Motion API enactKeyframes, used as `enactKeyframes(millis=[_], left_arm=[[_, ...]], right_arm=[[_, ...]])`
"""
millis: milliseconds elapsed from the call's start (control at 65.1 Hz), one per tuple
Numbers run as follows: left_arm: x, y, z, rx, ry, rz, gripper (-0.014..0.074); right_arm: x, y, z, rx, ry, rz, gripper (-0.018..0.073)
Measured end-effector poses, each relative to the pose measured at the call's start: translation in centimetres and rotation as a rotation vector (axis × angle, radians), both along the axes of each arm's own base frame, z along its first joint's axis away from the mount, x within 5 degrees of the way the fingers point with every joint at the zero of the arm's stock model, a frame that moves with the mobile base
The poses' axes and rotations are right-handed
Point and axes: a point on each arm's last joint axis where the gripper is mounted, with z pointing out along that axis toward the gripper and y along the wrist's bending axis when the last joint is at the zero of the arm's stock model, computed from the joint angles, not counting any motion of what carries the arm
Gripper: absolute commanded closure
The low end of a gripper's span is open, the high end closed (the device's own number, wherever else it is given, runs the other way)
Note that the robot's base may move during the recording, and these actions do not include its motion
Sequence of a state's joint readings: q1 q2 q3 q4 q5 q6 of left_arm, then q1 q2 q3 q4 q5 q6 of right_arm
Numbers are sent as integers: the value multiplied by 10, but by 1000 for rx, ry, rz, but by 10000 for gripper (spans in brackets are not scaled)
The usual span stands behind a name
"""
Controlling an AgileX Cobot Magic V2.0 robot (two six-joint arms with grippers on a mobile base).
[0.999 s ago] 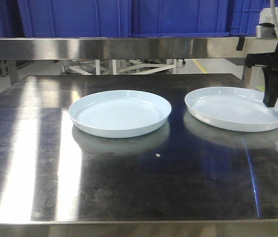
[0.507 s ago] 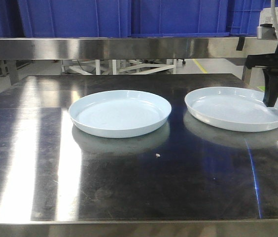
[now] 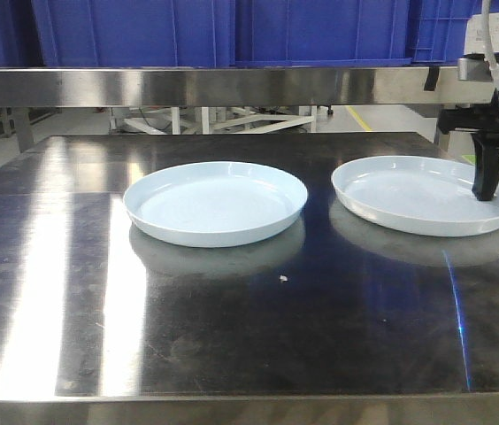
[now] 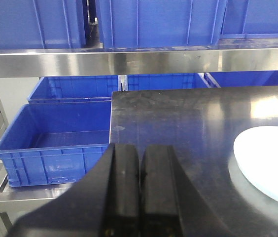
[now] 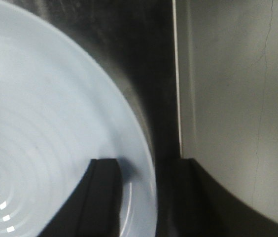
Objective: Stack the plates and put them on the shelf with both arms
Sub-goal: 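Lower the right gripper onto the rim of the other light-blue plate and grasp, then lift the plate with the right gripper and carry it over the centered plate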
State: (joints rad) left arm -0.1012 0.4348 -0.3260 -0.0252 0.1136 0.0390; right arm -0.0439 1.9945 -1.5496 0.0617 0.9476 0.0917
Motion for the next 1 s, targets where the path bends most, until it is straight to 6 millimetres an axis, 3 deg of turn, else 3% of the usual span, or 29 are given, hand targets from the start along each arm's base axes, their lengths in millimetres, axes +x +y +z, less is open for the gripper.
enactKeyframes(millis=[123, 292, 461, 814, 999], left_arm=[[0, 0, 0, 0, 0, 0, 513], [0, 0, 0, 0, 0, 0, 513], [0, 0, 0, 0, 0, 0, 513], [0, 0, 0, 0, 0, 0, 513], [0, 0, 0, 0, 0, 0, 513]], right_arm=[[0, 0, 0, 0, -1, 0, 433], [1, -1, 2, 2, -7, -4, 508], [3, -2, 9, 2, -18, -6, 512], [-2, -28, 59, 81, -132, -105, 512], [-4, -22, 67, 187, -149, -121, 512]])
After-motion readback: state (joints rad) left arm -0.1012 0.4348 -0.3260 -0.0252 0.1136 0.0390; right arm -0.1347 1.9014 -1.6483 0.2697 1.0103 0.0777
